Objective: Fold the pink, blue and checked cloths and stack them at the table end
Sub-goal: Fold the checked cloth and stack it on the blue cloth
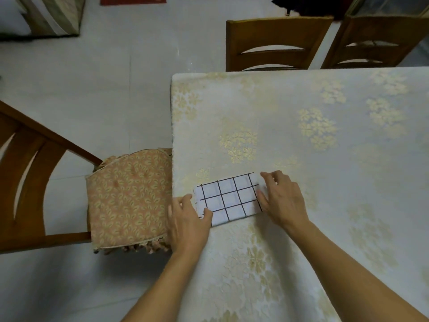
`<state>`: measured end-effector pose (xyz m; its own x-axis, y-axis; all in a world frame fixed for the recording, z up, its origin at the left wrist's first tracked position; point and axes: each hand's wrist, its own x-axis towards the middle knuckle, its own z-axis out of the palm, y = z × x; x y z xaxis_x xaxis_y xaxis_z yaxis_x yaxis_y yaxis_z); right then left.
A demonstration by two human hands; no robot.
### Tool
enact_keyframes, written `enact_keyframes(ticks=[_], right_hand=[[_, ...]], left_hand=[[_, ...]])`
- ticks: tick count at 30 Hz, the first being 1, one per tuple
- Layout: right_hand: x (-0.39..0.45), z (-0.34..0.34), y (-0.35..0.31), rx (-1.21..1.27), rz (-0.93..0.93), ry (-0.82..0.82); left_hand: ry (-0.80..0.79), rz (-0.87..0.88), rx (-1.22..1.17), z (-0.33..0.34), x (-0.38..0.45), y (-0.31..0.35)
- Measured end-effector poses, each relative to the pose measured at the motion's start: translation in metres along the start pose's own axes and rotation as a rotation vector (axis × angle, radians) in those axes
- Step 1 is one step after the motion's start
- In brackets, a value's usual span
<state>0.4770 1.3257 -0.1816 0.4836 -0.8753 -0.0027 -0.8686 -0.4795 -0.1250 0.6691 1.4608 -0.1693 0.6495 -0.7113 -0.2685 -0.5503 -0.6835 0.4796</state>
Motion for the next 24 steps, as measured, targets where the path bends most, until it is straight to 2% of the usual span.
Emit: enact_keyframes(ticks=[5,8,14,18,21,24], right_hand=[[0.007,-0.011,-0.004,0.210,0.247,-0.175],[0.014,-0.011,-0.011,0.340,0.397,-0.266],[0.027,-0.004,-0.021,0.394,0.537,-0.387],[0.033,-0.001,-0.021,0.520,0.615,-0.424],[0.035,-0.001,-0.020,0.597,0.649,-0.437],[0.034,0.002,-0.019,0.574,0.633,-0.436]], left_hand=[[-0.082,-0.289,-0.315,0.000,-0.001,0.019],[-0.147,-0.402,-0.393,0.003,0.002,0.027],[-0.211,-0.560,-0.493,0.004,0.015,0.036],[-0.231,-0.606,-0.512,0.006,0.022,0.039],[-0.253,-0.542,-0.459,0.009,0.024,0.037],[-0.234,-0.503,-0.423,0.013,0.025,0.036]])
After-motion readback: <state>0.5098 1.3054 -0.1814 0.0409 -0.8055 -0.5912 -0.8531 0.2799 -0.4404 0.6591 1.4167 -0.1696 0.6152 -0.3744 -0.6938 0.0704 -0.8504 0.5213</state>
